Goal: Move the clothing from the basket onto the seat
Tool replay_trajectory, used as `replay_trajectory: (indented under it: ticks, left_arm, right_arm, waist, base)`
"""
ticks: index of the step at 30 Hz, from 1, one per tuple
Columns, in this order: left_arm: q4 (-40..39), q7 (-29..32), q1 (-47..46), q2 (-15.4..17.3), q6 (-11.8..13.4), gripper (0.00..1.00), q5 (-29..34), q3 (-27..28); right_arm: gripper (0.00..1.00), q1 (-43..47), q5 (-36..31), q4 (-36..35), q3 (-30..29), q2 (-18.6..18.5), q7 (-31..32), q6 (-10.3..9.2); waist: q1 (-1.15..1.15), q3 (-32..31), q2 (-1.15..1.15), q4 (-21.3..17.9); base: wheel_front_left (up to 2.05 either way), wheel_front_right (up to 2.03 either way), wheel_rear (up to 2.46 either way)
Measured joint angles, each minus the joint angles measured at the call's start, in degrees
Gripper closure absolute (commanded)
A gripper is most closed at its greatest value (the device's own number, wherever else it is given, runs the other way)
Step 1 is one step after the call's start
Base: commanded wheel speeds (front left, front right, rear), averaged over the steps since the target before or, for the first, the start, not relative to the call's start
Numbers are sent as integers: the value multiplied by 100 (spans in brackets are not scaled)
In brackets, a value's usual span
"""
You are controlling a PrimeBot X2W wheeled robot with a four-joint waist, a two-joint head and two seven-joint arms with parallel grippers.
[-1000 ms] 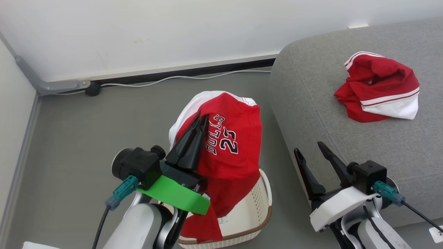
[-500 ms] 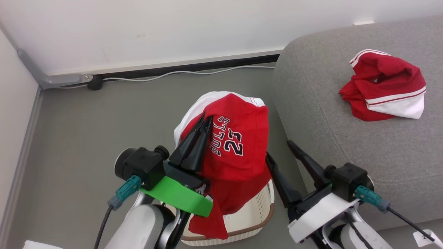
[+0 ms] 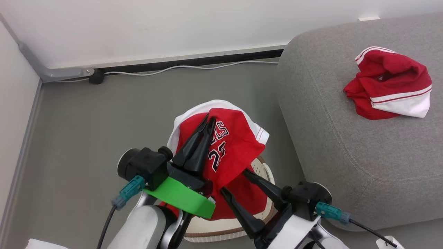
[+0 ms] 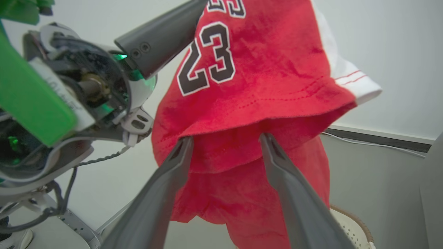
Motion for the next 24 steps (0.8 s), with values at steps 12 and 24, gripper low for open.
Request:
replay_trajectory:
  ticks: [12,24]
  left_arm:
    - [-27,-1,-67,2,-2,100,-9,-146]
    - [-32,-7,-121,3,-5,100,-19,-240]
  right_arm:
    - [0,-526,40,448,126,114,-10,76]
    - [100,-781,241,849,188,169,-86,144]
  waist:
    - [0,63,0,79]
    - [0,45,0,148]
  base:
    - [0,0,0]
    - [0,0,0]
